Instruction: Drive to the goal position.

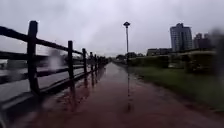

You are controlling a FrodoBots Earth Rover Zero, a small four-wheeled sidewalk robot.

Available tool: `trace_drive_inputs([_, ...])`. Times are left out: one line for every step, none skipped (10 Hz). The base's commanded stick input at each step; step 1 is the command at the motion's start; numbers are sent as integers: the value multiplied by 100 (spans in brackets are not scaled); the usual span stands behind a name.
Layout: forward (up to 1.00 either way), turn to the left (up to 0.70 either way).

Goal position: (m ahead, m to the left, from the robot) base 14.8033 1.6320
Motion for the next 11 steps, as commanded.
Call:
trace_drive_inputs([100,1])
trace_drive_inputs([100,1])
trace_drive_inputs([100,1])
trace_drive_inputs([100,1])
trace_drive_inputs([100,1])
trace_drive_inputs([100,1])
trace_drive_inputs([100,1])
trace_drive_inputs([100,1])
trace_drive_inputs([100,1])
trace_drive_inputs([100,1])
trace_drive_inputs([100,1])
